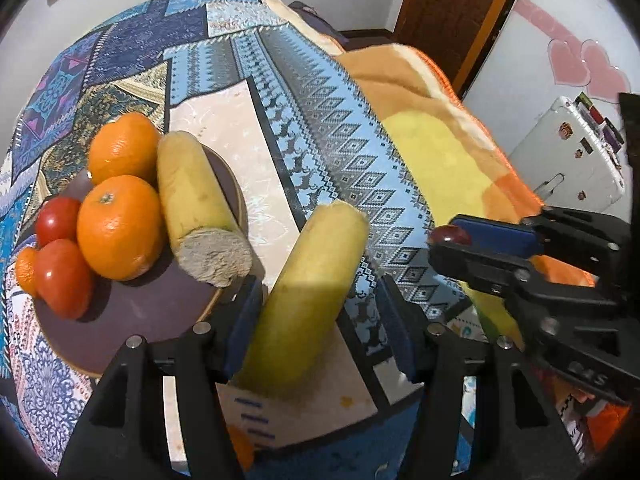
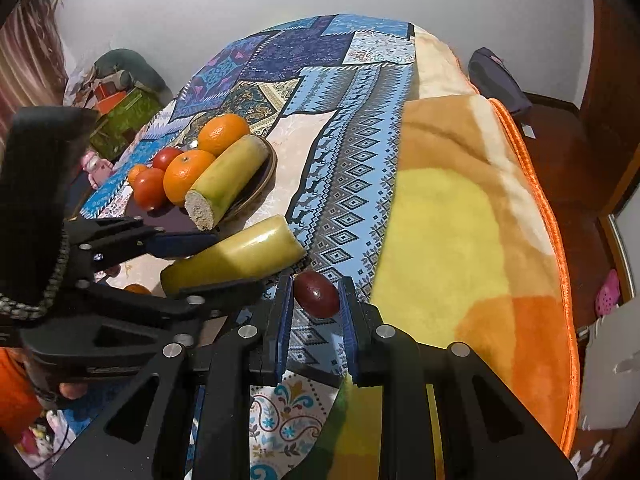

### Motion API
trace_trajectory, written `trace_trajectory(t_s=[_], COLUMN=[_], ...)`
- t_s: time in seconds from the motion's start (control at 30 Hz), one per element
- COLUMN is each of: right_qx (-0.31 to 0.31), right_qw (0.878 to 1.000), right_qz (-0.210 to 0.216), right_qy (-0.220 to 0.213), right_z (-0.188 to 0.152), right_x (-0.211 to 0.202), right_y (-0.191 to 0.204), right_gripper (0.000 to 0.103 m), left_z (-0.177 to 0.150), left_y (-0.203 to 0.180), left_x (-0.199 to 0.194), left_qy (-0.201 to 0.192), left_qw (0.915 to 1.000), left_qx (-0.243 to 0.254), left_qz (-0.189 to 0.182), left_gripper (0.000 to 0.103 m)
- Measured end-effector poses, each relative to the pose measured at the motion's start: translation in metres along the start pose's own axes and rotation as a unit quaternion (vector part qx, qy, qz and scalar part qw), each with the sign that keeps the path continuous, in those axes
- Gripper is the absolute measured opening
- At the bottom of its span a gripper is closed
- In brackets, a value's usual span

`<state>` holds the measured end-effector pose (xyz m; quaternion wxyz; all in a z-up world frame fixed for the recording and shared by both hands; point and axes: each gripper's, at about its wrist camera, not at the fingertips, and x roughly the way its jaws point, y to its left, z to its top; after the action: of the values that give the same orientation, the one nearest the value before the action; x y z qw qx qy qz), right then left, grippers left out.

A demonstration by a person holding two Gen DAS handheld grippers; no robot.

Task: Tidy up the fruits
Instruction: 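Grasp a second yellow squash with the left tool while the right tool grasps a small dark red fruit, then lower the squash onto the plate with the left tool while the right tool sets the dark fruit beside it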

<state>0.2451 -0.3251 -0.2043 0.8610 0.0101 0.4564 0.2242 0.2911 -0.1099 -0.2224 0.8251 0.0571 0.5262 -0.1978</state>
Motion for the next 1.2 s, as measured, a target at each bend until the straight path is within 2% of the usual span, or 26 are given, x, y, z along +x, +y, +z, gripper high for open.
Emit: trace_trajectory(t_s=[0.07,0.1,0.17,0.23,0.47,0.77,1.03,1.2], right_qx=[0.002,0.002,0.004,0.004,0.004,-0.008,-0.027,-0.039], right_qw=[1.0,1.0,1.0,1.0,1.0,1.0,0.999,0.998], right_qz=[0.0,0.0,0.001,0.001,0.003,0.004,0.013,0.024], right_qy=[-0.002,-0.003,-0.004,-0.004,-0.007,-0.025,-0.043,-0.053], right_z=[0.0,0.0,0.0,-0.001,-0.001,0.004,0.02,0.033], right_x=[-0.002,-0.003,-0.003,-0.003,-0.007,-0.023,-0.029,-0.022], right_y=[-0.001,-0.001,-0.001,-0.001,0.004,0.018,0.042,0.059], right_gripper=[0.021,0.021,0.021,0.021,0.021,0.021,0.021,0.021], left_z=[0.001,0.001,0.0,-0.001,-0.012,-0.022,-0.027,-0.026], left_y=[0.002,0.004,0.005,0.005,-0.001,0.005,0.036,0.065], left_x=[0.009,0.013,0.013,0.011,-0.001,-0.058,-0.112,-0.134], left_qy=[0.011,0.015,0.009,0.008,-0.001,-0.057,-0.109,-0.128], left_qw=[0.9999,0.9998,0.9997,0.9995,0.9994,0.9971,0.9909,0.9861], left_qx=[-0.008,-0.014,-0.022,-0.029,-0.032,-0.05,-0.076,-0.099], left_qz=[0.003,0.003,-0.003,-0.014,-0.015,-0.002,0.02,0.039], left_gripper=[0.052,0.047,0.044,0.036,0.036,0.036,0.036,0.036])
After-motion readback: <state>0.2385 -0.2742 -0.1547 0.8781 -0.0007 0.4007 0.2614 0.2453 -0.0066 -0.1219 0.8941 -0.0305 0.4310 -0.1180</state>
